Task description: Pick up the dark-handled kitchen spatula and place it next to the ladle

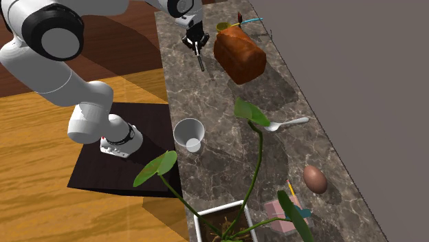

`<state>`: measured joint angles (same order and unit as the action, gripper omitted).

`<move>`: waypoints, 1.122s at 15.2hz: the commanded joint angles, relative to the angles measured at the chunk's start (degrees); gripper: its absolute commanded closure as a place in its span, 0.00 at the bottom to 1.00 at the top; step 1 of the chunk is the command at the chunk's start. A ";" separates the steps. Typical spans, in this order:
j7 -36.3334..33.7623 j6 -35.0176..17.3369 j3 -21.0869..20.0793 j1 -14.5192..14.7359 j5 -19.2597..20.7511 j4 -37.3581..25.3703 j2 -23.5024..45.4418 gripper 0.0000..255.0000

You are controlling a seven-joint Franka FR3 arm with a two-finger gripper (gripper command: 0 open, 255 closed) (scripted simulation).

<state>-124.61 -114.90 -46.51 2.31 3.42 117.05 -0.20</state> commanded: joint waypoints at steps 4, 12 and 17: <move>-0.01 -0.05 0.00 0.00 0.01 0.04 0.01 1.00; 0.78 3.66 0.08 -0.07 -1.08 -2.82 -1.28 0.00; 1.25 7.02 0.17 -0.09 -1.72 -5.66 -2.06 0.00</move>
<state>-123.41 -108.10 -46.35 2.23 1.80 111.51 -2.15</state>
